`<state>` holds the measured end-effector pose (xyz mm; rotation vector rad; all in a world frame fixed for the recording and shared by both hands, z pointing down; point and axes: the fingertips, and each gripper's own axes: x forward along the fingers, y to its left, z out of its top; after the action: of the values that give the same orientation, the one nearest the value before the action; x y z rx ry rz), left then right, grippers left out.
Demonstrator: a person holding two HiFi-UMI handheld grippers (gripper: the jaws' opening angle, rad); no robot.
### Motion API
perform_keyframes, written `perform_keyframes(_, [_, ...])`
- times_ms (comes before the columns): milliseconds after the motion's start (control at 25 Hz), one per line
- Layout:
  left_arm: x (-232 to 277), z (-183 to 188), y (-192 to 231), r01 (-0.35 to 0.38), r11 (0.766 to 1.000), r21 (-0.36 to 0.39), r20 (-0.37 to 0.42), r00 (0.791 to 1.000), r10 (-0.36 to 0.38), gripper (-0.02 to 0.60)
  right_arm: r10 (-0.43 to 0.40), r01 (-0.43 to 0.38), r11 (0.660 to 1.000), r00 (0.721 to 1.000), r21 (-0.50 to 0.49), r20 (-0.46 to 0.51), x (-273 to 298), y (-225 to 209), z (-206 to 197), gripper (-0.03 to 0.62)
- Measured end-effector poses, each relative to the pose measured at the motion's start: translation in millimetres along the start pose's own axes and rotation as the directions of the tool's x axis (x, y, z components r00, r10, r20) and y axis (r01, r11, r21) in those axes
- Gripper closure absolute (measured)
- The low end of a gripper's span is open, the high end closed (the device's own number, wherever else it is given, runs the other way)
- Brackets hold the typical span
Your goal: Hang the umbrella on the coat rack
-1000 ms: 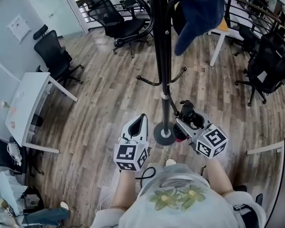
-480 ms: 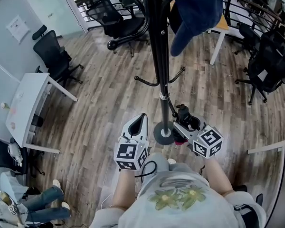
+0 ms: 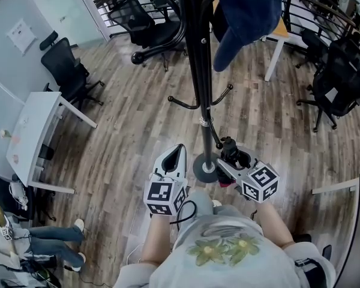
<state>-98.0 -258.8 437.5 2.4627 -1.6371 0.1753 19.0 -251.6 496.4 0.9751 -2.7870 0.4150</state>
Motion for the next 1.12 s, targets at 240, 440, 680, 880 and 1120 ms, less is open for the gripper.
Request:
perform_keyframes(240, [-0.5, -6.0, -3.6, 0.007, 1.000, -0.004, -0.009, 1.000, -0.007, 0.580, 0.025, -0.025, 1.000, 0.999, -0.011, -0.030, 0.5, 11.1, -9.8, 0.370])
perform_keyframes(440, [-2.0, -9.1, -4.7, 0.012, 1.000, -0.004, -0.013, 1.000, -0.012, 0.580, 0.043, -0.043, 0.999, 0.998, -0.002, -0.041, 3.3, 20.8, -16.9, 0.370])
perform_keyframes(680, [-6.1, -18.6, -7.9, 0.014, 1.000, -0.006, -0.018, 1.000, -0.014, 0.580, 0.046, -0.045, 0.999, 0.997, 0.025, -0.054, 1.4, 25.6, -33.6, 0.370])
perform_keyframes(880, [-8.8, -22.3, -9.1, 0.018, 1.000, -0.010, -0.024, 1.000, -0.018, 0.580, 0.054, -0.052, 0.998, 0.996, 0.039, -0.071, 1.6, 31.5, -42.2, 0.370])
perform_keyframes(1120, [-8.6, -23.7, -13.0, 0.024, 1.000, -0.013, -0.031, 0.999, -0.024, 0.580, 0.056, -0.051, 0.997, 0.995, 0.058, -0.087, 2.7, 30.6, -48.0, 0.370])
